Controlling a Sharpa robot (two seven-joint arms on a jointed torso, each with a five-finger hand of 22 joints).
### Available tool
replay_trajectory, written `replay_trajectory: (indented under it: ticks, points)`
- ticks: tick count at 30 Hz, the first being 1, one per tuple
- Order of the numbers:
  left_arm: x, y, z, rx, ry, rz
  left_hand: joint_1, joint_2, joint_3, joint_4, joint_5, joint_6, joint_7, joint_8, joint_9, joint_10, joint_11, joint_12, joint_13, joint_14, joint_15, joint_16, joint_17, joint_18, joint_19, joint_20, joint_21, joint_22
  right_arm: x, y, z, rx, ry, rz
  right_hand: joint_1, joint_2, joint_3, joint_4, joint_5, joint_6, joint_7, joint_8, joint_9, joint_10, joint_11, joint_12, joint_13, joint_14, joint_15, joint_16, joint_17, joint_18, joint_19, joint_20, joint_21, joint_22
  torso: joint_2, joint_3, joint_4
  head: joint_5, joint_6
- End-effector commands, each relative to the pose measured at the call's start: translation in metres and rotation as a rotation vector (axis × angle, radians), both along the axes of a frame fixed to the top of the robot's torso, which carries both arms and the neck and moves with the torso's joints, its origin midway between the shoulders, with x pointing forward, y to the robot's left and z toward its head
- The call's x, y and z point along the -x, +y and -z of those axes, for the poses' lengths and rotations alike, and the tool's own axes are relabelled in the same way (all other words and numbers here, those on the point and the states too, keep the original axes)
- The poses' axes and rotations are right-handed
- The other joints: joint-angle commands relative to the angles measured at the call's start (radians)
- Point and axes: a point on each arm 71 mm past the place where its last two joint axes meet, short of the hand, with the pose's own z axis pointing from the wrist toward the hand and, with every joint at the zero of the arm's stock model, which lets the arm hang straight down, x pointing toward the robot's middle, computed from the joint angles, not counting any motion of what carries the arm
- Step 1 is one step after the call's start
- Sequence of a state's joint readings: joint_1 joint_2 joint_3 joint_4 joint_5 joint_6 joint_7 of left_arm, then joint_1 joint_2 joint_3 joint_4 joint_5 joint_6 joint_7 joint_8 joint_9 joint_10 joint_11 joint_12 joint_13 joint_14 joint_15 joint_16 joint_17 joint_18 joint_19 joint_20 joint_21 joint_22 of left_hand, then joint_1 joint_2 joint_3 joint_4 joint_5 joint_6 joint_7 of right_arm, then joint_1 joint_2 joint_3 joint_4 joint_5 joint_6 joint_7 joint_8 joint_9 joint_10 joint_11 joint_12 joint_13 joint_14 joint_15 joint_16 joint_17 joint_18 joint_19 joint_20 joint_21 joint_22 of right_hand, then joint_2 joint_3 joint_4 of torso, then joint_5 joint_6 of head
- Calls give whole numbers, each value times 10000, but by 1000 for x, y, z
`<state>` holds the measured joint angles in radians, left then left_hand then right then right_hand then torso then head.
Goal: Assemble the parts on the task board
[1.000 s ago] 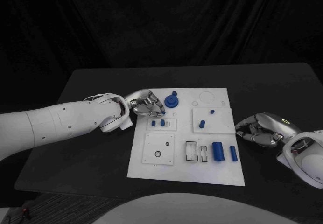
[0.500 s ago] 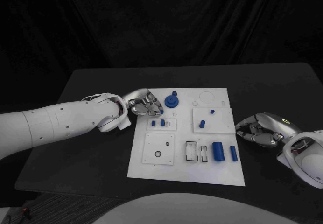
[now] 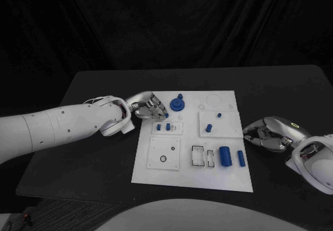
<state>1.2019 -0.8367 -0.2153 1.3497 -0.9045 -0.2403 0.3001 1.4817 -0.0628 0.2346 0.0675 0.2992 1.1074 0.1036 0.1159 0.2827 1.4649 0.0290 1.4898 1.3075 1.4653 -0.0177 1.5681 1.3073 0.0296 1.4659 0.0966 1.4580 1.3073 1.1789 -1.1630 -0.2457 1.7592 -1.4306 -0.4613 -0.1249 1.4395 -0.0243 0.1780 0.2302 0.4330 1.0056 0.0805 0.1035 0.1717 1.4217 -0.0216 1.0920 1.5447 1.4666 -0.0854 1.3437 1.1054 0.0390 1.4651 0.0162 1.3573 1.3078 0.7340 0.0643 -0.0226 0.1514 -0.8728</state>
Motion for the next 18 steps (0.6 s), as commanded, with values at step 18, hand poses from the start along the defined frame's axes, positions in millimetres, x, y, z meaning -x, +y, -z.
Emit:
replay_trajectory:
  ticks: [18]
  points:
    - [1, -1, 2, -21, 143, 100, -30, -11, -67, 16, -55, -55, 42, -38, -38, -75, 78, -129, 1840, 1055, 96, 27, 2635, 46, -49, 54, -84, 2181, 2, 0, 4, 108, 225, 37, 108, 13, 53, -27, 43, 54, -2, 37, 15, 19, -40, -44, -4474, 317, -37, -62, -9, 96, 198, 64, -39, 1985, 4, -1, -1, 17, 2]
